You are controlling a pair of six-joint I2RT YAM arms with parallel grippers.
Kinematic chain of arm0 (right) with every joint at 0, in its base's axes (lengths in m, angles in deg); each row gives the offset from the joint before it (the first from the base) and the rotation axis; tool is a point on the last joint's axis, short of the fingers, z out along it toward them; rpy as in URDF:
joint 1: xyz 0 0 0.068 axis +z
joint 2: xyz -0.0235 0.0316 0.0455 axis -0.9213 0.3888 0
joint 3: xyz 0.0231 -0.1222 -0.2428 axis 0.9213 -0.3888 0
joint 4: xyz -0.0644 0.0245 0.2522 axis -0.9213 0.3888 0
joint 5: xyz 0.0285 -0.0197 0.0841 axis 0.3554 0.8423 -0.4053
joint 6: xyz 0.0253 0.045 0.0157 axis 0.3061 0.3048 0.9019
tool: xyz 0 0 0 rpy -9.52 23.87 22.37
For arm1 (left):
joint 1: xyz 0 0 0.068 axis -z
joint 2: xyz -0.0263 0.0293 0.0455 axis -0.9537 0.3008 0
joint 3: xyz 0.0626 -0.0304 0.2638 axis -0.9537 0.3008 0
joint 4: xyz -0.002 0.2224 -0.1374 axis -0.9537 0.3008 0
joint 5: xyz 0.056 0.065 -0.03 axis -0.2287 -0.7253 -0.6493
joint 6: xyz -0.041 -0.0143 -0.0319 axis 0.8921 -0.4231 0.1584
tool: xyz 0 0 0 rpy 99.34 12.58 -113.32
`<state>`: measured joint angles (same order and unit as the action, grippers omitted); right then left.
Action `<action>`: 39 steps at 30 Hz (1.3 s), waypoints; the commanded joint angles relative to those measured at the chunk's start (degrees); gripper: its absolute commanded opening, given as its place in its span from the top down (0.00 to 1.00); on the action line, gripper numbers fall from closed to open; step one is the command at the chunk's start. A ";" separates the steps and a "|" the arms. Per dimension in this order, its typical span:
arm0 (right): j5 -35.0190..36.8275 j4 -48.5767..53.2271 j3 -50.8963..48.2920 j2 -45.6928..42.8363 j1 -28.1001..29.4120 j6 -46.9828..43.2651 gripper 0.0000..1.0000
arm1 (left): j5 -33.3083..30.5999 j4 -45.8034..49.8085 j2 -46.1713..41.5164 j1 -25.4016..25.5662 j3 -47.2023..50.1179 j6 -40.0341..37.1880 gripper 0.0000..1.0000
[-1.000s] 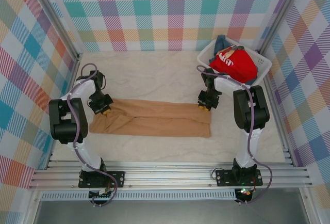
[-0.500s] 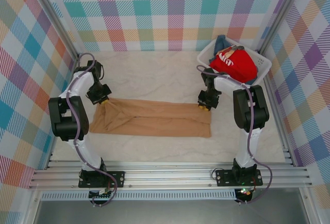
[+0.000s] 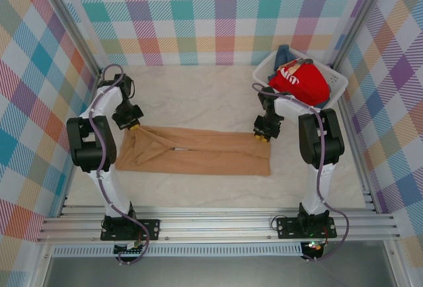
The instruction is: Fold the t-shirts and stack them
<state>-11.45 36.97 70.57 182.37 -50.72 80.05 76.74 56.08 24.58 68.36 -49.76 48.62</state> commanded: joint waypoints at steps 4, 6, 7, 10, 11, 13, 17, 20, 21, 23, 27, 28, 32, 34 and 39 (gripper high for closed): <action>0.20 -0.03 0.11 3.25 -0.32 -1.31 0.82 | -1.06 2.43 1.14 -0.07 -2.55 -1.16 1.00; 0.15 -0.10 0.20 3.34 -0.32 -1.28 0.82 | -1.20 2.61 1.56 -0.03 -2.58 -1.18 1.00; 0.11 -0.03 0.22 3.34 -0.32 -1.26 0.82 | -1.46 2.61 1.75 -0.05 -2.49 -1.26 1.00; 0.11 0.01 0.31 3.35 -0.36 -1.32 0.81 | -2.44 2.40 2.53 -0.19 -2.86 -2.30 1.00; 0.16 0.03 0.28 3.35 -0.32 -1.55 0.81 | -2.91 2.55 2.91 -0.22 -3.08 -2.77 1.00; 0.16 0.13 0.28 3.35 -0.33 -1.61 0.81 | -3.80 2.79 3.53 -0.24 -3.27 -3.49 1.00; 0.04 -0.18 -0.04 3.02 -0.33 -1.85 0.80 | -4.97 2.19 4.41 -0.49 -1.83 -4.06 1.00; 0.05 -0.15 0.02 2.65 -0.32 -2.22 0.80 | -6.47 1.56 5.16 -0.82 -0.92 -4.37 0.96; 0.02 -0.35 0.02 2.48 -0.34 -2.38 0.79 | -6.83 1.47 5.38 -0.86 -0.82 -4.42 0.94; 0.03 -0.56 0.06 1.84 -0.30 -2.87 0.77 | -7.79 0.92 5.25 -0.91 -0.63 -4.44 0.83; -0.07 -1.22 0.11 -0.39 -0.06 -3.88 0.72 | -8.63 -0.65 0.81 -0.49 0.94 -3.99 0.62; 0.10 -1.36 0.19 -1.19 0.09 -4.11 0.71 | -9.19 -1.02 -1.37 -0.03 2.04 -3.75 0.61; 0.29 -1.36 0.55 -4.54 0.38 -4.34 0.66 | -6.45 -3.80 -11.88 2.27 9.48 -1.91 0.60; 0.41 -1.06 0.76 -6.42 0.47 -4.24 0.64 | -1.50 -6.60 -16.65 3.81 14.42 -1.20 0.61; -0.46 -1.84 0.04 -11.54 1.04 -4.83 0.61 | 11.43 -12.99 -18.61 6.60 21.48 -2.72 0.65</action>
<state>-11.39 35.50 70.85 175.02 -50.30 76.36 79.50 47.60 3.99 73.84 -31.35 46.55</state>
